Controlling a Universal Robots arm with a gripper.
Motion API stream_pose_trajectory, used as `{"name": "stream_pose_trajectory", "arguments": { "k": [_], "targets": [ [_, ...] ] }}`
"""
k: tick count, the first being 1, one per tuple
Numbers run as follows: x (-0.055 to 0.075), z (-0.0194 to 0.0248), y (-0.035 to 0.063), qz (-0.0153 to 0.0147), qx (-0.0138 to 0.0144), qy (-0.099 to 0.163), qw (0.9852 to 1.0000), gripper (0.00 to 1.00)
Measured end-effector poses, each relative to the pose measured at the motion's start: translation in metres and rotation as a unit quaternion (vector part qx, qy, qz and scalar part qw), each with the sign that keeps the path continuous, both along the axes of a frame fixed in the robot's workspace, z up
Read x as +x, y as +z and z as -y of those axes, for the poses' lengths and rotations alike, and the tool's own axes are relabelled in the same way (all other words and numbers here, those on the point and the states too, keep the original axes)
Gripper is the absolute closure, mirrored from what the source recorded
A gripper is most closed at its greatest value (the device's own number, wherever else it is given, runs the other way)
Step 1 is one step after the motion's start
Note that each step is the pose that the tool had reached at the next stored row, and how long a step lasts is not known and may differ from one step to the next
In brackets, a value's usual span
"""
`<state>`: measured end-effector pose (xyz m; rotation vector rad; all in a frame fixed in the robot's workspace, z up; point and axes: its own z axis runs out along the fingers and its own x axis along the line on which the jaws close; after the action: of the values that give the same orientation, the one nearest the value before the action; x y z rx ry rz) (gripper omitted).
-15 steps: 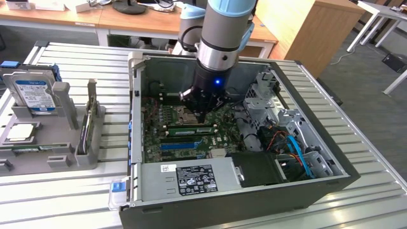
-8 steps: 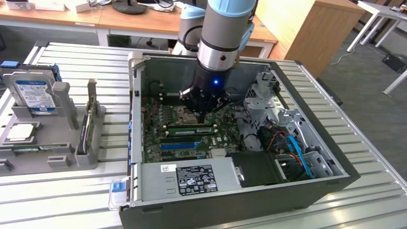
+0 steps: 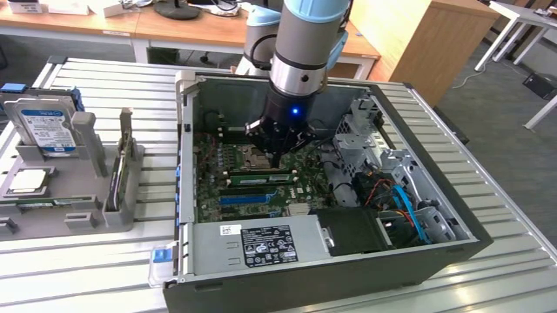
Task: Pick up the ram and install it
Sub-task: 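Press down the ram until it locks into place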
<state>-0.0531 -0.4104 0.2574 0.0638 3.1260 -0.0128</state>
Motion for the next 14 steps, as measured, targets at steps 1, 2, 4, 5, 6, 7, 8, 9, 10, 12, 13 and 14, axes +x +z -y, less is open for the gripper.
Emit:
{"name": "stream_pose_trajectory", "arguments": {
  "k": [1, 2, 4, 5, 6, 7, 8, 9, 10, 12, 13, 14],
  "targets": [
    [0.0000, -0.0005, 0.0000, 0.0000, 0.0000, 0.000, 1.0000, 0.90],
    [0.0001, -0.0009, 0.0000, 0.0000, 0.0000, 0.000, 1.0000, 0.90],
    [0.0001, -0.0011, 0.0000, 0.0000, 0.0000, 0.000, 1.0000, 0.90],
    [0.0000, -0.0011, 0.0000, 0.0000, 0.0000, 0.000, 1.0000, 0.90],
    [0.0000, -0.0011, 0.0000, 0.0000, 0.0000, 0.000, 1.0000, 0.90],
    [0.0000, -0.0012, 0.0000, 0.0000, 0.0000, 0.000, 1.0000, 0.90],
    [0.0000, -0.0012, 0.0000, 0.0000, 0.0000, 0.000, 1.0000, 0.90],
    [0.0000, -0.0012, 0.0000, 0.0000, 0.0000, 0.000, 1.0000, 0.90],
    [0.0000, -0.0014, 0.0000, 0.0000, 0.0000, 0.000, 1.0000, 0.90],
    [-0.0001, -0.0020, 0.0000, 0.0000, 0.0000, 0.000, 1.0000, 0.90],
    [0.0000, -0.0021, 0.0000, 0.0000, 0.0000, 0.000, 1.0000, 0.90],
    [-0.0001, -0.0021, 0.0000, 0.0000, 0.0000, 0.000, 1.0000, 0.90]
  ]
}}
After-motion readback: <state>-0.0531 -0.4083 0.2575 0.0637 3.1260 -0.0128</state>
